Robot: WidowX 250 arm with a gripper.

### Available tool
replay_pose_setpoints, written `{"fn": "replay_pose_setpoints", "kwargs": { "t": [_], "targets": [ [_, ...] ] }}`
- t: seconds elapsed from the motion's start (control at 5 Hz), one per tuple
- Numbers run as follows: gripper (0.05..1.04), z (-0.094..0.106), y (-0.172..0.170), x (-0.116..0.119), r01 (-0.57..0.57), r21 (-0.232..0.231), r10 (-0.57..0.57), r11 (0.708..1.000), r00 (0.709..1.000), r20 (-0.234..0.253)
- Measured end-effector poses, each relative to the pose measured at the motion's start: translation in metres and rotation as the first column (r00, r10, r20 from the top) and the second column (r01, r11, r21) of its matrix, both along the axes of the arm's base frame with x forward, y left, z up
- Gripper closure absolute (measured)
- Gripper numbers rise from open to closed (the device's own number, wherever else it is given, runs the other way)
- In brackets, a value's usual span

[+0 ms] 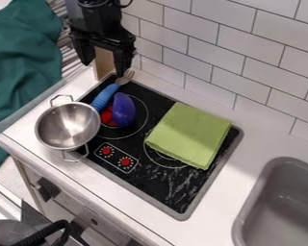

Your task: Move the green cloth on the bottom right corner of the stove

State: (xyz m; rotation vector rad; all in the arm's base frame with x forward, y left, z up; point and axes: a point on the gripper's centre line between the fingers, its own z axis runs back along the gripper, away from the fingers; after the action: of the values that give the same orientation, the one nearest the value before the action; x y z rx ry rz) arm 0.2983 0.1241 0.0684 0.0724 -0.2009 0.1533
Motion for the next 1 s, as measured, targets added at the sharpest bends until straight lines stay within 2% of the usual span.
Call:
{"fn": "replay_pose_setpoints", "kwargs": {
  "t": [0.2,0.4,0.6,0.8,1.0],
  "targets": [
    [0.073,-0.012,-0.003,-0.005,-0.008,-0.015,0.008,1.0,0.999,-0.035],
    [0.073,-0.021,-0.036,-0.002,0.016,-0.011,-0.017,1.0,0.999,-0.046],
    [0.073,-0.021,-0.069,0.005,0.042,-0.009,-0.042,0.999,0.998,-0.048],
    [0.073,-0.034,-0.097,0.018,0.087,-0.021,-0.088,0.996,0.994,-0.067],
    [0.073,-0.058,-0.112,0.033,0.09,-0.053,-0.095,0.995,0.991,-0.095]
  ]
}}
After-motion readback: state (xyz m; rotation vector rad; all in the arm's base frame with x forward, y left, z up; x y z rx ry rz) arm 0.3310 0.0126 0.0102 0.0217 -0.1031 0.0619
